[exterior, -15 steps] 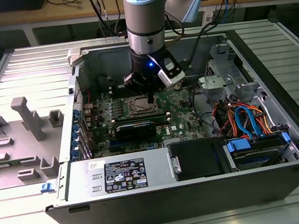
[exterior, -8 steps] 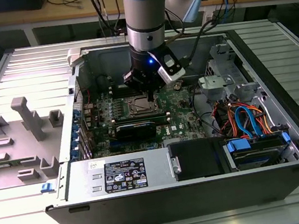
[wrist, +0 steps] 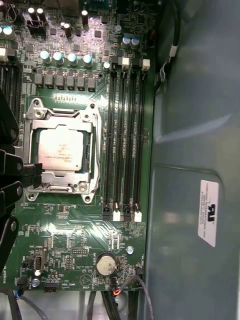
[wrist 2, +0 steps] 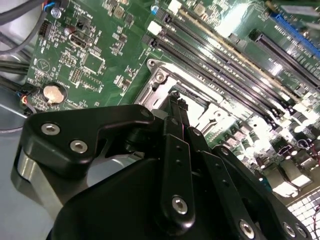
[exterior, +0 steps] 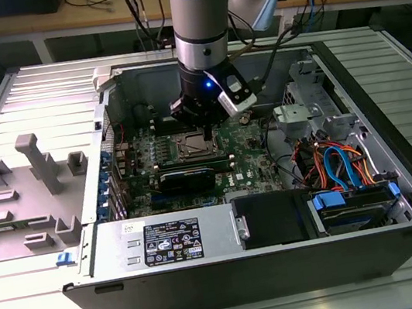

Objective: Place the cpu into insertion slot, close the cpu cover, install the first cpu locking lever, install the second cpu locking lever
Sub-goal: 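Install the second cpu locking lever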

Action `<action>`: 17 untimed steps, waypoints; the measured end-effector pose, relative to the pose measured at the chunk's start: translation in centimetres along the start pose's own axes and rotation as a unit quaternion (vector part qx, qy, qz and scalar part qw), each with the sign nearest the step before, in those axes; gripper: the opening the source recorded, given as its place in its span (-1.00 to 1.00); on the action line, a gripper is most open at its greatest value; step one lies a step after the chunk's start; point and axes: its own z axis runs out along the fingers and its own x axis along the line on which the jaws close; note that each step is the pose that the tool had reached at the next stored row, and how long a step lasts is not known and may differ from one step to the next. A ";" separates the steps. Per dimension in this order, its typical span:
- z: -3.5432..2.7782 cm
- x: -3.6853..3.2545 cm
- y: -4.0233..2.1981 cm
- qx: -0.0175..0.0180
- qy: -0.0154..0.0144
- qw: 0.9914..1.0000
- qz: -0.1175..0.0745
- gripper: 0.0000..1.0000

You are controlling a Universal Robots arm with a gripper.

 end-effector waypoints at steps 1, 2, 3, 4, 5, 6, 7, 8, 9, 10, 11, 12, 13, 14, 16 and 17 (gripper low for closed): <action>0.00 0.01 -0.19 0.000 0.000 1.000 0.000 -0.79; -0.01 0.02 -0.33 0.000 0.000 1.000 0.000 -0.79; -0.02 0.03 -0.60 0.000 0.000 1.000 0.000 -0.79; -0.03 0.04 -0.73 0.000 0.000 1.000 0.000 -0.79; -0.04 0.05 -0.84 0.000 0.000 1.000 0.000 -0.79; -0.04 0.06 -0.96 0.000 0.000 1.000 0.000 -0.79; -0.05 0.06 -1.03 0.000 0.000 1.000 0.000 -0.79; -0.05 0.07 -1.14 0.000 0.000 1.000 0.000 -0.79; -0.06 0.08 -1.25 0.000 0.000 1.000 0.000 -0.79; -0.06 0.08 -1.32 0.000 0.000 1.000 0.000 -0.79; -0.06 0.09 -1.36 0.000 0.000 1.000 0.000 -0.79; -0.06 0.08 -1.39 0.000 0.000 1.000 0.000 -0.79; -0.06 0.08 -1.40 0.000 0.000 1.000 0.000 -0.79; -0.06 0.08 -1.40 0.000 0.000 1.000 0.000 -0.79; -0.07 0.09 -1.45 0.000 0.000 1.000 0.000 -0.79; -0.07 0.09 -1.48 0.000 0.000 1.000 0.000 -0.79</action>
